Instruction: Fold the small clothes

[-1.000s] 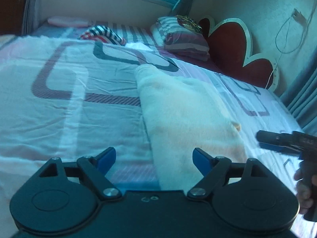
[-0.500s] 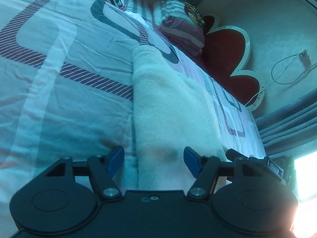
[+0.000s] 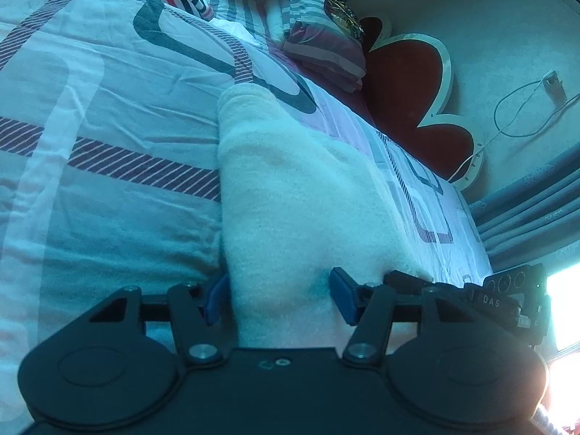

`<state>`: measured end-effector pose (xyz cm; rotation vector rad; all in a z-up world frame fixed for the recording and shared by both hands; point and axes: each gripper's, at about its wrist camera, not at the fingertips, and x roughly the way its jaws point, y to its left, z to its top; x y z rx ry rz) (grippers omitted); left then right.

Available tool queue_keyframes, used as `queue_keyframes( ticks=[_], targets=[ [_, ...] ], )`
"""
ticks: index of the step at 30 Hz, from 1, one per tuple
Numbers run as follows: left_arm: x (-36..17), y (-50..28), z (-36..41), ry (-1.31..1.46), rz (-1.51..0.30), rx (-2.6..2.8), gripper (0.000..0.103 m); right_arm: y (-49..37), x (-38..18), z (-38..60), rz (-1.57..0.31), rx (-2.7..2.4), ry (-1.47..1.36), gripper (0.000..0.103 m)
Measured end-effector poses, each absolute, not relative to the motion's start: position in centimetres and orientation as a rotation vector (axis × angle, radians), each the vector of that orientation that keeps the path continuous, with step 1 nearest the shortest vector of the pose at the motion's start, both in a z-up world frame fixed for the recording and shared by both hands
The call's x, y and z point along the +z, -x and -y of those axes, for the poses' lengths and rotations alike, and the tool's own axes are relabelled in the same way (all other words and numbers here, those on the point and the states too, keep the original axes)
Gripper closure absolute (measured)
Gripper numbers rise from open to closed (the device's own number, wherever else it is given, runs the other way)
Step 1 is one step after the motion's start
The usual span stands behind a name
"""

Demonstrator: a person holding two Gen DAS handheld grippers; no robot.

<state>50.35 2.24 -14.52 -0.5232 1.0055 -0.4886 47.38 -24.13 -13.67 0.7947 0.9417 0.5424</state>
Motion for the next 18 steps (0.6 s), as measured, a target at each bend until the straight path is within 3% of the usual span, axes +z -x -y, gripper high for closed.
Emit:
queue_keyframes(
  ticks=[2,4,7,18],
  targets=[
    [-14.2,-50.2,-1.8,0.477,-0.999,-0.477,0.054,-47.3,-13.1,23.2,-0.934,0.502,-0.743,0.058],
    [-13.6,-50.0,-1.2,0.425,-0.975,-0.472,0.071,-47.0,-12.2,22.1,-0.929,0.459,-0.661,0.064],
    [-12.3,-49.3,0.0,0.334,-0.933,-0.453,0.076,-46.4,-11.1,21.0,-0.913,0.418,-0.579,0.068],
    [-7.5,-46.3,-1.1,0.221,-0.85,-0.501,0.078,-43.1,-5.3,16.4,-0.841,0.378,-0.479,0.071]
  ],
)
